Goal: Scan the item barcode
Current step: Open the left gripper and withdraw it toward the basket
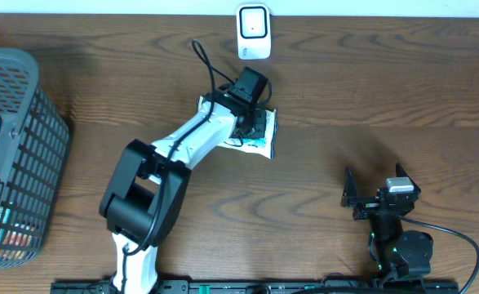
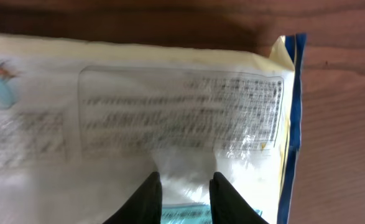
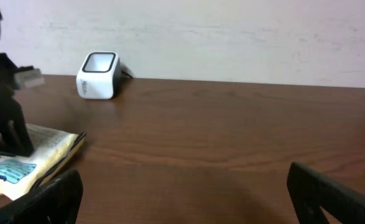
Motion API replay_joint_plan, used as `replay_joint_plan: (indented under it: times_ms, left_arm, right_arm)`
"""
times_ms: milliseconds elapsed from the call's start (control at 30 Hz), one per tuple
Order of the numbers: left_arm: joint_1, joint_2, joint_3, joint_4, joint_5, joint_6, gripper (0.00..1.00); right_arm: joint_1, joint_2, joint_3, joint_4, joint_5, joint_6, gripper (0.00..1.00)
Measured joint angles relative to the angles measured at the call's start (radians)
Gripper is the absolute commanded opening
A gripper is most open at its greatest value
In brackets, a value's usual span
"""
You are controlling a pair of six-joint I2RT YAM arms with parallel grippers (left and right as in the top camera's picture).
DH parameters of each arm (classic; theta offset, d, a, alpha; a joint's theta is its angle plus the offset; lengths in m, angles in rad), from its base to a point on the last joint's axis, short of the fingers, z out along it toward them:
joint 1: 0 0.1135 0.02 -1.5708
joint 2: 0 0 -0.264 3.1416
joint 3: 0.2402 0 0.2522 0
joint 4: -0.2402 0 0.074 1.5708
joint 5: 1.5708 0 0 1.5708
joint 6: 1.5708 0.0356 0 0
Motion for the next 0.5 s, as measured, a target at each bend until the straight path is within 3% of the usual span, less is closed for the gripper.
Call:
replay_joint_plan:
  times_ms: [167, 500]
  left_arm:
    - [0.048, -0.120, 0.000, -0.005, 0.003, 0.010, 0.49]
    - [0.190, -0.463, 0.012, -0.056, -0.002, 0.075, 0.50]
  right_arm:
    - [0.000, 0.000, 0.000, 0.000, 0.000, 0.000, 0.99]
    - [0.000, 0.000, 0.000, 0.000, 0.000, 0.000, 0.99]
